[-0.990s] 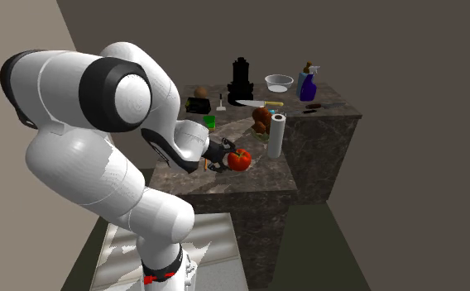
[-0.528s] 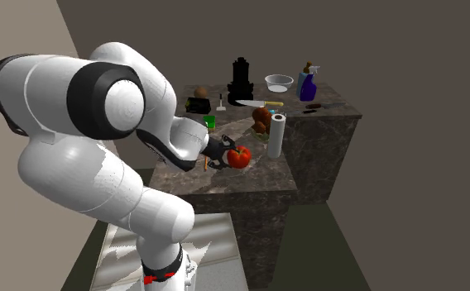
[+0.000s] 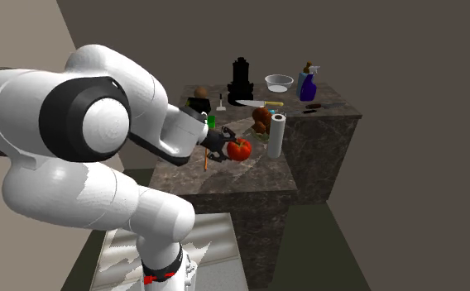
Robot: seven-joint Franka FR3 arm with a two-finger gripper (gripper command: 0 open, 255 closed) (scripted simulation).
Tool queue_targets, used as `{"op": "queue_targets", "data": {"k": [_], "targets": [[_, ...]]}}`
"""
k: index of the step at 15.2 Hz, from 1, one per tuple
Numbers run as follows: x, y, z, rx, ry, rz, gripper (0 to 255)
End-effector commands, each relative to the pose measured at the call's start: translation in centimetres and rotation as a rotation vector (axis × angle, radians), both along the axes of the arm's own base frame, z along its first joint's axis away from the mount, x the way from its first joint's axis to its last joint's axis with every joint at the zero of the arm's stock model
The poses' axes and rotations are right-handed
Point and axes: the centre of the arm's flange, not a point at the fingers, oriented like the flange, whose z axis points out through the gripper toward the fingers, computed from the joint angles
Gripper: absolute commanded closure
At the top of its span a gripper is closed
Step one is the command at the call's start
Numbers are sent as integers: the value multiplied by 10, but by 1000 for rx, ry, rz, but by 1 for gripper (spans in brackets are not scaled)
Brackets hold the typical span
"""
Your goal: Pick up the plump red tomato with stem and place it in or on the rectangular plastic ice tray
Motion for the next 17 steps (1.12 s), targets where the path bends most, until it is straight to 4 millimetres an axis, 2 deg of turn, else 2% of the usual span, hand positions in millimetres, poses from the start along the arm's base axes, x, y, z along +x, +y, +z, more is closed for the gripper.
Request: {"op": "queue_targets", "data": {"k": [1,8,17], "targets": [[0,0,11,1,0,0,255],[0,0,44,1,0,0,255],[85,83,49,1,0,0,255]]}}
